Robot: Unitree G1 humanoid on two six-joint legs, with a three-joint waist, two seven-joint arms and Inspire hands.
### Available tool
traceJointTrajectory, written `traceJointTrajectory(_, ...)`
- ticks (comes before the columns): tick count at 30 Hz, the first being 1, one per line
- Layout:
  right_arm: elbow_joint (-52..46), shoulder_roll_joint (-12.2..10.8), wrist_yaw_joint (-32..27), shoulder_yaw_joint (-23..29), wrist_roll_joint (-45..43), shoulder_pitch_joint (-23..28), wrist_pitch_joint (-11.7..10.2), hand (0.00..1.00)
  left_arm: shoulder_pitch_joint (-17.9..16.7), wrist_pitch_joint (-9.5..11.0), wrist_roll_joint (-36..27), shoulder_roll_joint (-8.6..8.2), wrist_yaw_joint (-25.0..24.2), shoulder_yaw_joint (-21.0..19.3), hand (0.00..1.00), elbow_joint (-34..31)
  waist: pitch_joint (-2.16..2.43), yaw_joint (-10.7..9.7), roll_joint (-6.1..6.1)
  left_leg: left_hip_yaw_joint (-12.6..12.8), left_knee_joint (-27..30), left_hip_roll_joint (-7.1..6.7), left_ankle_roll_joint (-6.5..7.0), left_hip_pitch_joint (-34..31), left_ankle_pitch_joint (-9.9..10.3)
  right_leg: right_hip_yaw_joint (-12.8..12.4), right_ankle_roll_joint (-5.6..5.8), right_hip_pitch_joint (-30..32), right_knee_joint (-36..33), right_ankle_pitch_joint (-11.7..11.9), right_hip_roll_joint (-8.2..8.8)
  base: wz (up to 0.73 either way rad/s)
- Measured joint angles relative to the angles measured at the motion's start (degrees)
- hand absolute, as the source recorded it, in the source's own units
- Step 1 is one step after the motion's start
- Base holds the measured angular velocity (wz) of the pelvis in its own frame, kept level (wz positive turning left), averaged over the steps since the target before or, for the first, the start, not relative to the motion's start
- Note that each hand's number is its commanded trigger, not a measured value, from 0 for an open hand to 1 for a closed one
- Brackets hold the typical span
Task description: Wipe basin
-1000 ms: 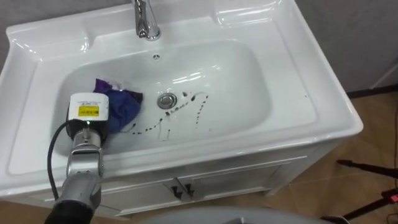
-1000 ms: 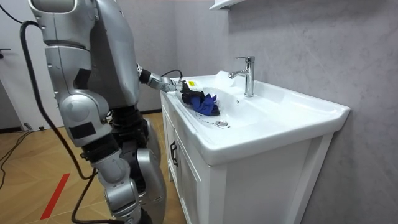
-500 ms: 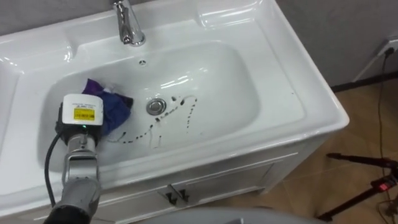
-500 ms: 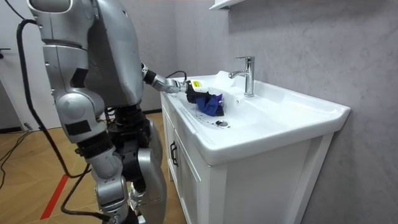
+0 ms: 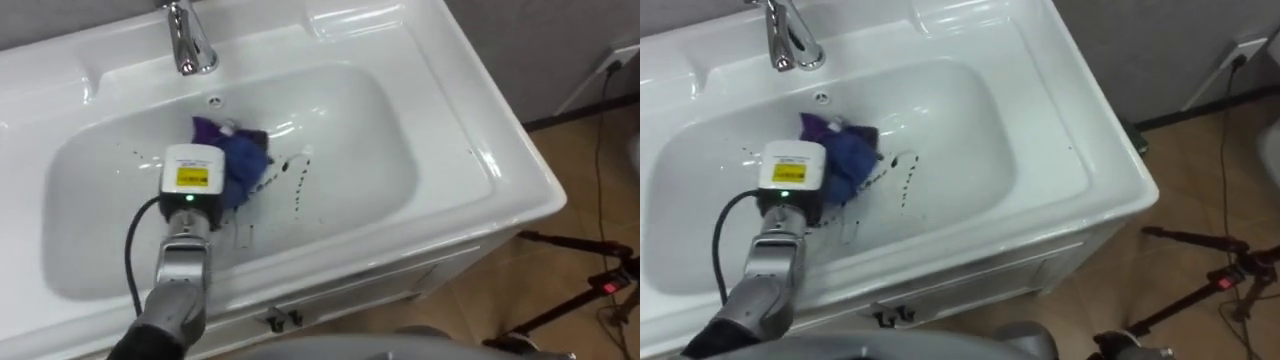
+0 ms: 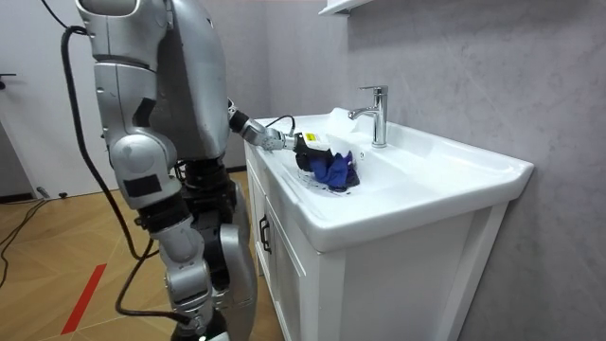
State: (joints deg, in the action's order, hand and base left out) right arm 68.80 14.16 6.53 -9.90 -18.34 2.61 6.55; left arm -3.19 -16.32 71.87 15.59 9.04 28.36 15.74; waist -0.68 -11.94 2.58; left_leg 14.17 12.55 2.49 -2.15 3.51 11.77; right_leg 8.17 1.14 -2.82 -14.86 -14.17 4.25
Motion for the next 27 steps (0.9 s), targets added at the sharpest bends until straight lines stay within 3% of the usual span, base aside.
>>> traceJointTrajectory(1,0.2,0.27,0.19,0.03,0.03,-0.78,-1.3,0.0,1.37,2.75,-0.99,0.87,-2.34,1.87,1.0,-2.49,-0.3,-0.68,0.99,-0.02,1.02,0.0,0.11,-0.98,0.07,0.22,0.06,0.42,-0.22,0.04,0.17,0.0)
traceJointTrajectory(3,0.25,0.69,0.75,0.14,0.05,-1.04,-2.89,0.0,3.79,6.59,-2.94,1.7,-5.04,3.29,1.0,-5.35,-0.45,-1.02,2.23,0.03,1.65,0.12,0.13,-2.35,0.07,0.02,0.06,1.69,-1.21,0.04,0.2,0.0)
traceJointTrajectory(4,0.22,0.85,1.19,0.2,0.09,-1.21,-3.68,0.0,5.01,8.51,-4.4,2.08,-6.74,3.38,1.0,-7.16,-0.8,-1.31,2.94,0.11,2.16,0.24,0.13,-3.01,0.07,0.02,0.05,2.45,-1.8,0.04,0.2,-0.05)
traceJointTrajectory(6,0.28,0.96,2.0,0.38,0.02,-1.16,-4.3,0.0,5.6,10.38,-5.99,2.52,-8.86,3.24,1.0,-9.92,-0.81,-1.58,3.59,0.22,2.27,0.38,0.13,-3.37,0.07,-0.15,-0.13,3.74,-2.44,-0.05,0.16,-0.11)
traceJointTrajectory(8,0.57,1.01,2.54,0.53,0.02,-1.15,-4.78,0.0,6.04,12.66,-6.23,3.17,-11.6,3.24,1.0,-11.24,-0.84,-1.82,3.43,0.95,2.33,0.46,0.14,-3.19,0.07,-0.24,-0.45,4.38,-3.3,-0.65,0.29,-0.09)
traceJointTrajectory(17,2.03,1.38,3.09,1.13,-0.2,-1.3,-6.99,0.0,6.22,14.88,-6.3,3.45,-17.13,2.07,1.0,-12.92,-0.55,-1.81,1.65,1.53,3.03,0.74,0.15,-3.37,0.08,-0.16,-0.58,4.76,-4.03,-0.8,0.35,-0.02)
traceJointTrajectory(27,2.72,1.78,4.88,1.0,-0.73,-1.24,-7.85,0.0,6.26,15.72,-6.03,3.93,-17.81,2.14,1.0,-13.4,-0.52,-1.82,1.54,1.55,3.21,0.76,0.15,-3.28,0.09,-0.16,-0.59,4.44,-3.95,-0.8,0.34,0.0)
